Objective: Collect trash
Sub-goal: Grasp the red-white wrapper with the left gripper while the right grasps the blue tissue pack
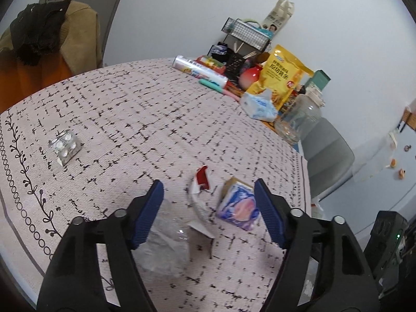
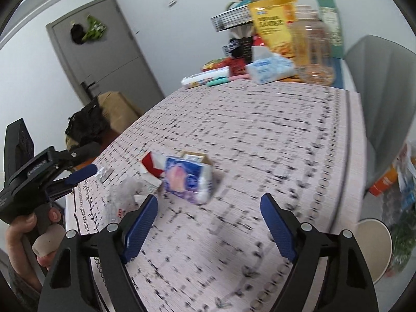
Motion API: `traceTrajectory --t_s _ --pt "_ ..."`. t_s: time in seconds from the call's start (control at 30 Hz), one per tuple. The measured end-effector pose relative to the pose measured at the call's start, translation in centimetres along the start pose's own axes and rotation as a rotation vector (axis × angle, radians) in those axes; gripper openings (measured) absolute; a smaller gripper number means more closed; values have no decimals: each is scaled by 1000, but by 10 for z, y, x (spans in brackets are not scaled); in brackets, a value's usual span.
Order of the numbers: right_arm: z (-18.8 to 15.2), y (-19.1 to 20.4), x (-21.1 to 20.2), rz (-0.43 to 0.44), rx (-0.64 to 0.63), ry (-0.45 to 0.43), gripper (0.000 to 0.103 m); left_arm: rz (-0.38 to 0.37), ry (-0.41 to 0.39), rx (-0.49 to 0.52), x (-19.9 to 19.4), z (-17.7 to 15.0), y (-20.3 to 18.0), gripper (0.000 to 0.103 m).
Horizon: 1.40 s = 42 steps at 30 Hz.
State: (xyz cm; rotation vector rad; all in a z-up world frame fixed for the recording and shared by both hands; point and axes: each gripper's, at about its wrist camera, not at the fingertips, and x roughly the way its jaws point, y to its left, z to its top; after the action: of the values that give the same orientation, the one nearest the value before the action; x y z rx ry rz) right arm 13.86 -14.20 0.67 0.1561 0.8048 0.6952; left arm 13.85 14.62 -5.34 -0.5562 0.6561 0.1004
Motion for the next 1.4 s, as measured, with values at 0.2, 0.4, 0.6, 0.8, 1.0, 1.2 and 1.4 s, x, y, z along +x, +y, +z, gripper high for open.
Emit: traceTrajectory --t_s 0.2,0.4,0.6,0.8,1.0,1.2,1.4 --pt "8 3 34 19 5 49 73 29 67 10 25 -1 4 56" --pt "20 1 55 32 14 66 73 49 122 41 50 2 2 48" --pt "27 1 77 57 20 90 72 73 160 58 75 10 -1 48" --pt "19 -1 88 81 20 138 28 103 203 84 95 4 -2 45" --pt "10 -3 76 120 21 129 11 126 215 111 100 1 -4 13" --pt "6 -2 58 141 23 108 8 121 167 103 84 3 -11 11" --pt "6 1 37 144 15 74 8 108 80 109 50 5 -22 11"
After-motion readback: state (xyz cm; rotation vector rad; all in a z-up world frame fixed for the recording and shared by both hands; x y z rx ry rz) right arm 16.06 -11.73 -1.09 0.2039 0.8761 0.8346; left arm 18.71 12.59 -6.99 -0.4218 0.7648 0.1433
